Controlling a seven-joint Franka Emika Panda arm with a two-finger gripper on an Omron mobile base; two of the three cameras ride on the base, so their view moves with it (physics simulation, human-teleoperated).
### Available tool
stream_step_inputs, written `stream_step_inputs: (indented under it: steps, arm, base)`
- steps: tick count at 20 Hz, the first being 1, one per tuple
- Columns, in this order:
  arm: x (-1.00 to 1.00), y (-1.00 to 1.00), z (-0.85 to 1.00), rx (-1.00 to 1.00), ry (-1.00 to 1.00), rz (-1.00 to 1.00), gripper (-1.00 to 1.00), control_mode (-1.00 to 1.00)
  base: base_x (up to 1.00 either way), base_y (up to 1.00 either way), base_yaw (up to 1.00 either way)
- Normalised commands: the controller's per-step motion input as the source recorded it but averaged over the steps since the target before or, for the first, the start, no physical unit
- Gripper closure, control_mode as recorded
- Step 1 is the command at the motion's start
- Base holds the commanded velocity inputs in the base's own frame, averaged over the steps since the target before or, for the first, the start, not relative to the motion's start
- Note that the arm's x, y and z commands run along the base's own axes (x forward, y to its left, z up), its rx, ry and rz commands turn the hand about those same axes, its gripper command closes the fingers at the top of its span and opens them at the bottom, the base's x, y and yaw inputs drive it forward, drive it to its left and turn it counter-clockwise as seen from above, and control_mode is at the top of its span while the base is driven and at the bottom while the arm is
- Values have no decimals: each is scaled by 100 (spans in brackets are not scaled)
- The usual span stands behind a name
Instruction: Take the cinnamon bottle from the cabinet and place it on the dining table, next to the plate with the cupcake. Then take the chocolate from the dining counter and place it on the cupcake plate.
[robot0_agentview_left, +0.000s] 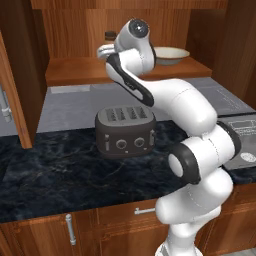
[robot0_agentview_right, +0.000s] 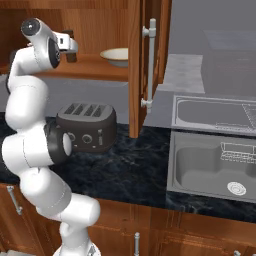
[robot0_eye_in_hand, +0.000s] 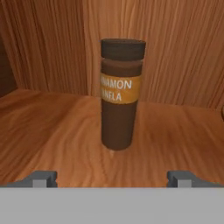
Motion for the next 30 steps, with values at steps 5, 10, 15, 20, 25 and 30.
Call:
stream_step_inputs:
  steps: [5,10,15,20,25,30]
  arm:
    - [28,2,5,0,-1,0,-100,-100]
    - [28,0,0,0,-6,0,-100,-100]
    - [17,0,-7,0,-10,0,-100,-100]
    - [25,0,-9,0,-5,0,-100,-100]
    - [36,-1,-1,0,0,0,-100,-100]
    - [35,0,0,0,0,0,-100,-100]
  base:
    - [0,0,0]
    - [0,0,0]
    - [0,0,0]
    - [0,0,0]
    - [0,0,0]
    - [0,0,0]
